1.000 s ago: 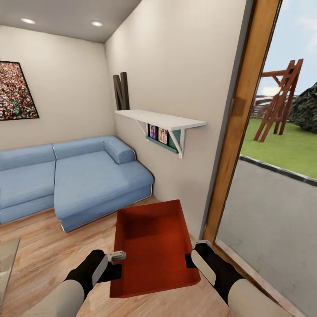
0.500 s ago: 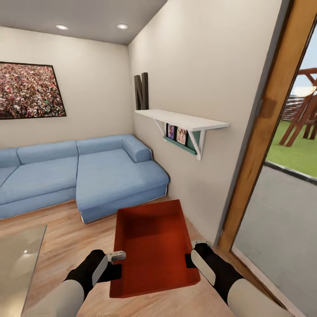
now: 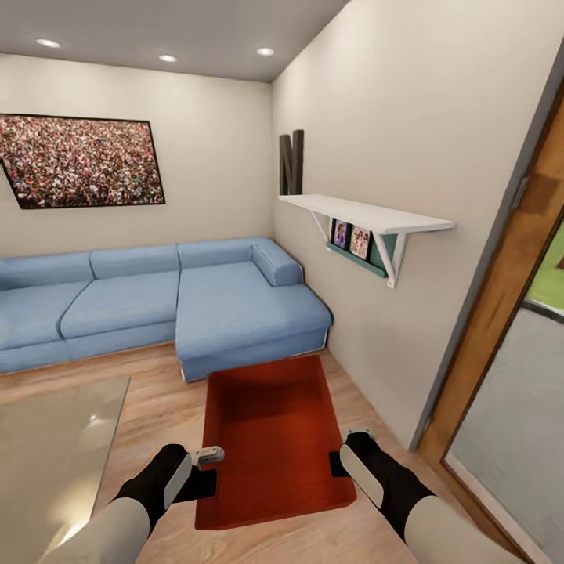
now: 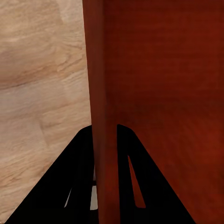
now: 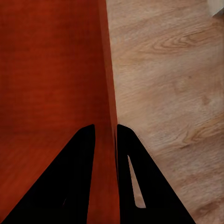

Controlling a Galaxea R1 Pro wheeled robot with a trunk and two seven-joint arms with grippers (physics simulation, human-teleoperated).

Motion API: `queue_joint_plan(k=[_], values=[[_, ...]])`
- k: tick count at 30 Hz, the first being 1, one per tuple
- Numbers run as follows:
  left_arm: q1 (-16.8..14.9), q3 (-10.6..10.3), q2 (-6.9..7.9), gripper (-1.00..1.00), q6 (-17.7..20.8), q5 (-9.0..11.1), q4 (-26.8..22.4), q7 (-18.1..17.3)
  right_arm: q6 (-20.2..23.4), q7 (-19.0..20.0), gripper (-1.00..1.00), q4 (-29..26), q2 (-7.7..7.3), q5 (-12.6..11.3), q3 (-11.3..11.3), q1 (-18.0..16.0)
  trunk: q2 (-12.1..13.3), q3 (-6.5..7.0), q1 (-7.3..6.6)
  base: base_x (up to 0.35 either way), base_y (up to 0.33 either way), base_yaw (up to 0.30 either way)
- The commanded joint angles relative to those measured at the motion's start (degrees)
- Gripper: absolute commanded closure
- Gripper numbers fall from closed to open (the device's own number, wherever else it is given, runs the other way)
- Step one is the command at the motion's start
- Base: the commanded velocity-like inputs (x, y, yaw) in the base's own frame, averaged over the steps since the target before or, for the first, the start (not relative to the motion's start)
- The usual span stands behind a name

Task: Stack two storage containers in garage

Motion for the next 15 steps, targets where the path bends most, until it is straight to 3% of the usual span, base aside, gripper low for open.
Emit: queue_joint_plan(k=[1, 6, 15], values=[[-0.1, 0.8, -0.14, 1.00, 0.3, -1.2, -0.1, 0.2, 0.3, -0.5, 1.00, 0.0, 0.18, -0.3, 0.3, 0.0, -0.1, -0.07, -0.03, -0.321, 0.000, 0.286], [-0.1, 0.8, -0.13, 1.00, 0.3, -1.2, -0.1, 0.2, 0.3, -0.5, 1.00, 0.0, 0.21, -0.3, 0.3, 0.0, -0.1, -0.07, -0.03, -0.130, 0.000, 0.286], [-0.1, 0.8, -0.13, 1.00, 0.3, -1.2, -0.1, 0.2, 0.3, -0.5, 1.00, 0.0, 0.21, -0.3, 0.3, 0.0, -0.1, -0.07, -0.03, -0.009, 0.000, 0.286]])
